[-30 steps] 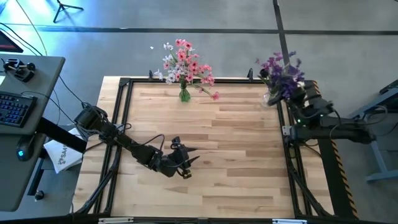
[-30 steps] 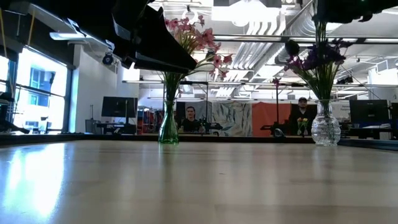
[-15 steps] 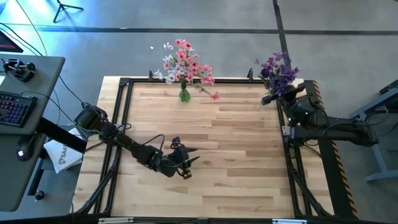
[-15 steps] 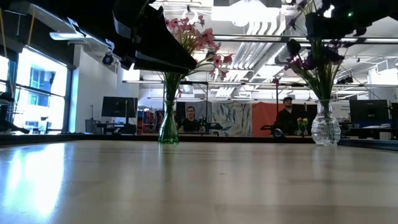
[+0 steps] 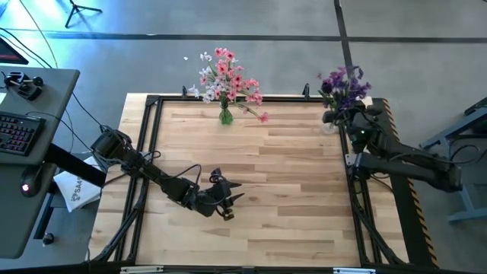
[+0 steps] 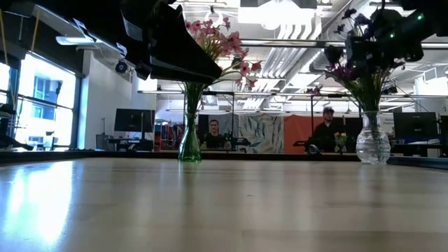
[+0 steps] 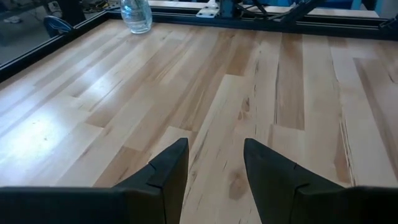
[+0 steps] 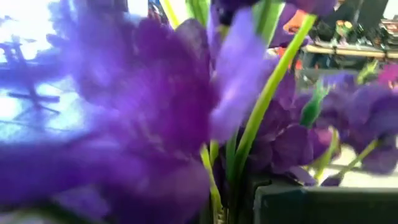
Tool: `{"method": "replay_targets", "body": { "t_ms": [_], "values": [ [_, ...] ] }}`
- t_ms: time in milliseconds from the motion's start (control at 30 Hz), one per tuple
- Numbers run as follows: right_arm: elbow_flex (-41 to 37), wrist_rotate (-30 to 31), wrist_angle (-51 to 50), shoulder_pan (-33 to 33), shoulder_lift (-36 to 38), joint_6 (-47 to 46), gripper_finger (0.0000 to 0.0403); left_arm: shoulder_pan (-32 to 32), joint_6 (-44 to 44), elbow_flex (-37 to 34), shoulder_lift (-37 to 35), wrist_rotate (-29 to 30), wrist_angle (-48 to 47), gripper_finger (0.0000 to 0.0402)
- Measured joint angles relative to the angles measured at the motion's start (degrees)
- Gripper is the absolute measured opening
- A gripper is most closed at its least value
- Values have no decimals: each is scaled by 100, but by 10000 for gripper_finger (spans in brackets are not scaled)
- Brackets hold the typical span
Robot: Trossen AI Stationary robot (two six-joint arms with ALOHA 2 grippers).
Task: Sort flowers into vase by color
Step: Put the purple flowers into the transparent vase
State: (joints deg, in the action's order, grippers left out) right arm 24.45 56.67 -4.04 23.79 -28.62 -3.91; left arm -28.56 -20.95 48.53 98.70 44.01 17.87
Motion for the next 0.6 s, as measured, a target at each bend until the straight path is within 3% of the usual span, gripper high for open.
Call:
{"method": "replay_targets", "body": {
  "t_ms": [367,600],
  "values": [
    [2,-470,-717,507,-361,-759,33,0,0,0,0,0,0,145],
    [303,-558,-1253,546,-344,-616,149,0,0,0,0,0,0,145]
  ]
}}
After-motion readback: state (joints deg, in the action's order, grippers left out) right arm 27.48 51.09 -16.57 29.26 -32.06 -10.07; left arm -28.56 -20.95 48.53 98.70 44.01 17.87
